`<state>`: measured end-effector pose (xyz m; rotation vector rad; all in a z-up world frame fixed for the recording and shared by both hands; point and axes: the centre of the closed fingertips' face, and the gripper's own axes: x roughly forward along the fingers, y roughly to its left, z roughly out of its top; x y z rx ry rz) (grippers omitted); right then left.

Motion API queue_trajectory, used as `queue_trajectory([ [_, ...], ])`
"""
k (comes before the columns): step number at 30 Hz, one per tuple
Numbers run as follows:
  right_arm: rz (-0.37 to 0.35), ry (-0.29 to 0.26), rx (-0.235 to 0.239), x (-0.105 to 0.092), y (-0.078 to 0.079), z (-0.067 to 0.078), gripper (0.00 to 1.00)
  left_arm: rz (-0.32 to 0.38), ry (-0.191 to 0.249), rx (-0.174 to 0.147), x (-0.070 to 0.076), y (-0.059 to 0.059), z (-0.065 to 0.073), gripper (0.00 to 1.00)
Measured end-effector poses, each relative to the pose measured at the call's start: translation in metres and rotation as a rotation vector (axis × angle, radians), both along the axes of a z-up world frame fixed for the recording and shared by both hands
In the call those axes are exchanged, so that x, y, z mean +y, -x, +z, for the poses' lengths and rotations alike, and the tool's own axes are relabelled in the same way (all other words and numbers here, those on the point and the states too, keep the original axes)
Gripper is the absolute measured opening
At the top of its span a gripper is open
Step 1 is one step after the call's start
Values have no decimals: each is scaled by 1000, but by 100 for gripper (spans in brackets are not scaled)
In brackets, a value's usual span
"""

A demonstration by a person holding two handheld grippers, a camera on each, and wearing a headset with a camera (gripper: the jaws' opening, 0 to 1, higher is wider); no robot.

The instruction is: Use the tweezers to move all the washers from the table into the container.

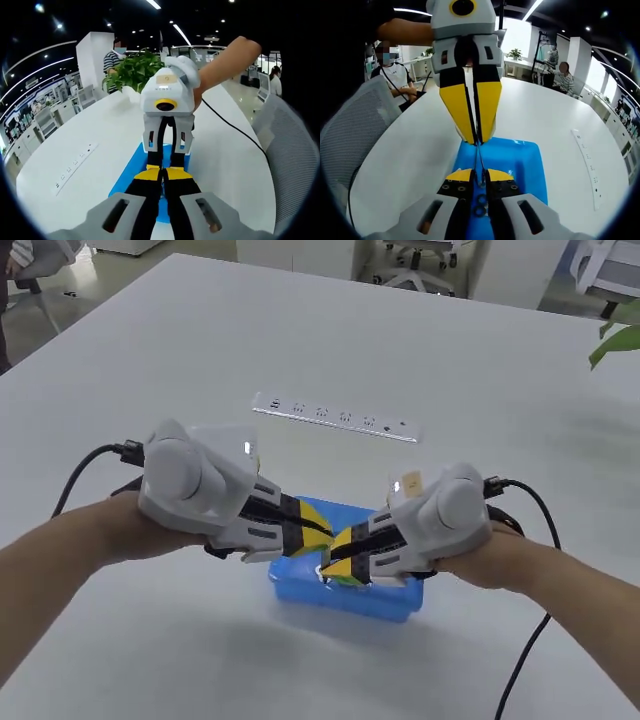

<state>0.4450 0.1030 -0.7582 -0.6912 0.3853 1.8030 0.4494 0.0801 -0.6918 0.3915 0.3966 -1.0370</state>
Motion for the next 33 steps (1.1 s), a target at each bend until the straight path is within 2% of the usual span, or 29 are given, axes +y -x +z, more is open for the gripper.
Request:
queue_trajectory([
  [11,-10,-23,-7,-1,-1,10,10,-21,-8,-16,-3,3,13,6],
  [28,-90,-66,4,-13,4,42,8,-67,-6,-40,-11,10,41,6],
  [33,-109,-71,6,-21,11,51,8,-90,-5,-43,-16,18,50,6],
])
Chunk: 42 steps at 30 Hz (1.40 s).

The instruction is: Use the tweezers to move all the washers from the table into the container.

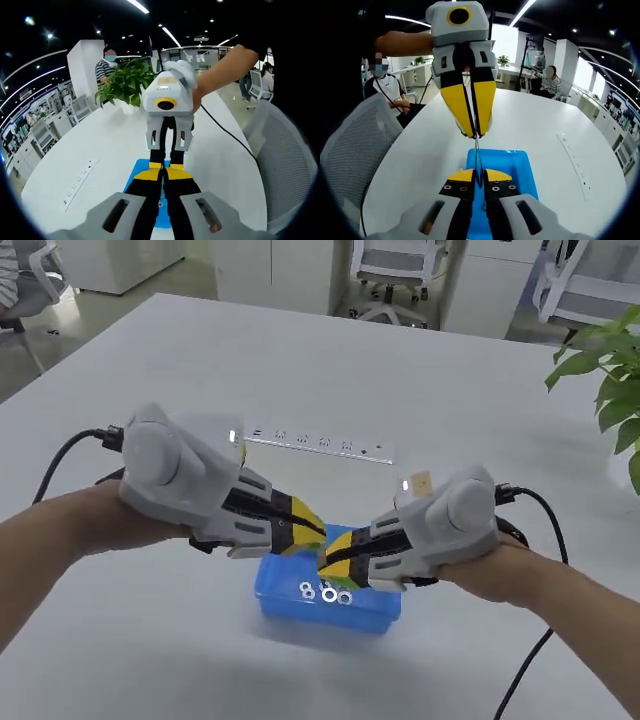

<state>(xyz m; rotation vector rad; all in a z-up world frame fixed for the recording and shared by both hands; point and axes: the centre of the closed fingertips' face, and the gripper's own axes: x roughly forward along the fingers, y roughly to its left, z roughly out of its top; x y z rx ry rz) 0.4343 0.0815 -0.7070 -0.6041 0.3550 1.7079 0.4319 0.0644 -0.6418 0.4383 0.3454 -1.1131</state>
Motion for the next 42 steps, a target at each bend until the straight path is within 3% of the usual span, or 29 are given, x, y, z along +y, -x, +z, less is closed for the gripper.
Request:
queue_trajectory([
  [9,-3,16,-17,-10,18,7,7,-43,-15,12,-5,21,5,6],
  [19,-1,53,-34,-20,37,1,7,-64,-30,28,-8,42,-4,6],
  [32,-4,121,-23,-31,59,-25,7,-59,-60,80,-5,65,-39,6],
  [42,-1,193,-13,-36,74,-53,7,-44,-105,152,2,81,-84,6],
])
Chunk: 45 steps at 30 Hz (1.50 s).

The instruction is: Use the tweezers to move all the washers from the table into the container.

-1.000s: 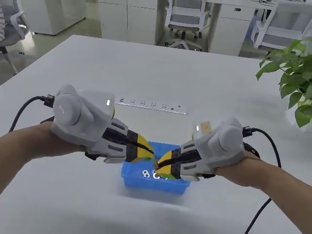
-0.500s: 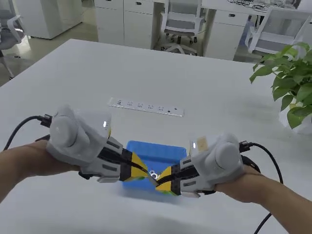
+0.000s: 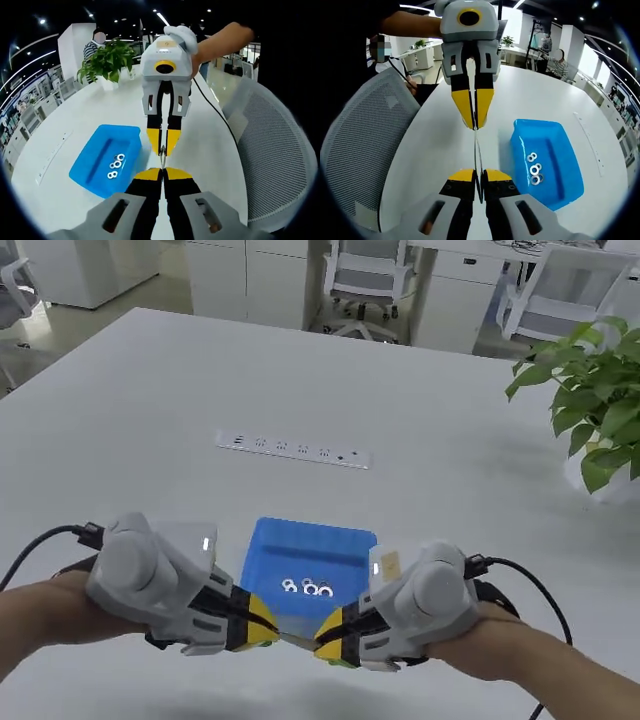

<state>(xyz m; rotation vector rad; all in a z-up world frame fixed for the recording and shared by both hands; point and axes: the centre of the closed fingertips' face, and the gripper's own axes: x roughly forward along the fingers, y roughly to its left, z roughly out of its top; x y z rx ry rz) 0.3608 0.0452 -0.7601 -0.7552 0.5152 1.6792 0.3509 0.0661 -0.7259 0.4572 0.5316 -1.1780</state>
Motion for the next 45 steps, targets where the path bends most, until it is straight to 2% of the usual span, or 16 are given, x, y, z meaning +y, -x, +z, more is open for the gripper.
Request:
queue_trajectory([
  [7,-12,52,3,-3,6,-18,8,4,-30,36,1,5,-24,6],
  [11,-23,65,12,-4,9,-24,8,11,-55,67,6,7,-42,6],
  [15,-33,75,16,-3,10,-30,8,28,-58,94,8,8,-53,6],
  [20,-35,86,20,-3,14,-35,9,29,-92,116,10,10,-67,6],
  [26,-40,101,21,-3,16,-42,10,34,-103,131,10,10,-73,7],
  [28,-36,102,15,-3,16,-43,10,40,-112,145,10,11,-75,7],
  [30,-36,102,16,-3,16,-43,10,35,-123,144,10,12,-77,7],
  [38,-33,100,14,-2,17,-45,10,39,-123,144,12,8,-77,7],
  [45,-41,95,22,-2,17,-46,11,40,-128,140,12,9,-77,7],
])
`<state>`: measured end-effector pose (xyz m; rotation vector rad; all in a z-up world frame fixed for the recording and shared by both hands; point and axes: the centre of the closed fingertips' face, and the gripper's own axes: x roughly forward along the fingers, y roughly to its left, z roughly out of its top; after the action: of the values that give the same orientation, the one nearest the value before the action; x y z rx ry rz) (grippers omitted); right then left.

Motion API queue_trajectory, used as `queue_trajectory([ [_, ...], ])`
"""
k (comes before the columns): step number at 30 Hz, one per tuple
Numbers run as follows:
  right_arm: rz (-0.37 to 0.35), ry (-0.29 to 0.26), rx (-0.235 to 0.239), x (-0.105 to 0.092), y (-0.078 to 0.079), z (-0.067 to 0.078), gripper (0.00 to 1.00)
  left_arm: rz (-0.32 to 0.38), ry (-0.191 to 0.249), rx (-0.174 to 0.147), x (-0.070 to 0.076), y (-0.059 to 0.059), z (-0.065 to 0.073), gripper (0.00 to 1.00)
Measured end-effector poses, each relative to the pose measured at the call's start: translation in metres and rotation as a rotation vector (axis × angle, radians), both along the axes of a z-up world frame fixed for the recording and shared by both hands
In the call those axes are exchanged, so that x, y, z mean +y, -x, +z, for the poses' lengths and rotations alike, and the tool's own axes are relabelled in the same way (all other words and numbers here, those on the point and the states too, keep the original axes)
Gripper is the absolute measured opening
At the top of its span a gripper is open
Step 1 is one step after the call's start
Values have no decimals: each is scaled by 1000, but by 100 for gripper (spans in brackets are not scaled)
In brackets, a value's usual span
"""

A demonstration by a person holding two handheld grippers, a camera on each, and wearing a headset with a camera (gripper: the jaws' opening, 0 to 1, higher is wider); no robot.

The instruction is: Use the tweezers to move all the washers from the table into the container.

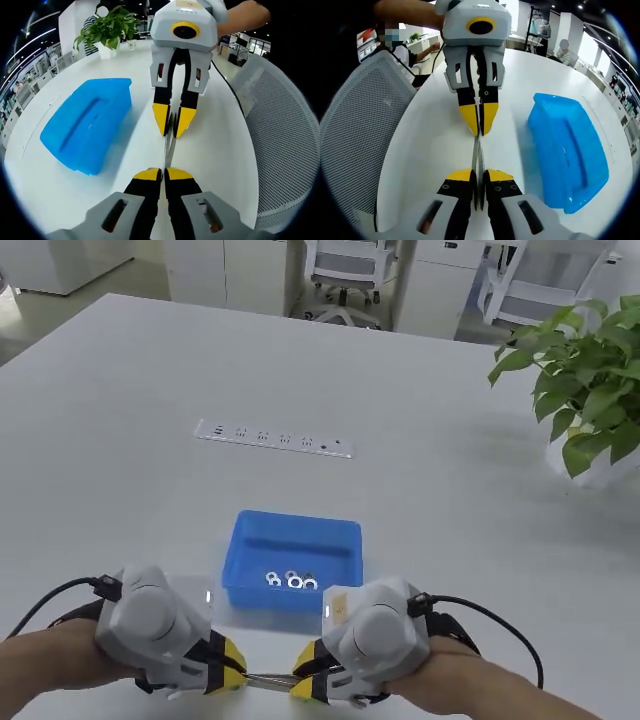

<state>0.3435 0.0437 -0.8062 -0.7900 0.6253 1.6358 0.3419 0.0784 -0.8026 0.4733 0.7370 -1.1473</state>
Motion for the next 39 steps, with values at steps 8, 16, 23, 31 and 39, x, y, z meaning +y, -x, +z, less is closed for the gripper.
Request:
queue_trajectory([
  [8,-4,-5,-8,0,1,0,12,9,-8,-2,1,1,0,8],
  [16,-49,-48,-3,3,-3,11,20,9,-25,-3,6,4,1,10],
  [23,-116,-103,-28,-1,-14,35,27,49,6,-7,15,3,13,19],
  [31,-250,-164,-58,-22,-32,63,38,169,131,-25,22,-4,42,33],
  [39,-380,-222,-66,-46,-44,84,50,256,210,-78,28,-7,71,49],
])
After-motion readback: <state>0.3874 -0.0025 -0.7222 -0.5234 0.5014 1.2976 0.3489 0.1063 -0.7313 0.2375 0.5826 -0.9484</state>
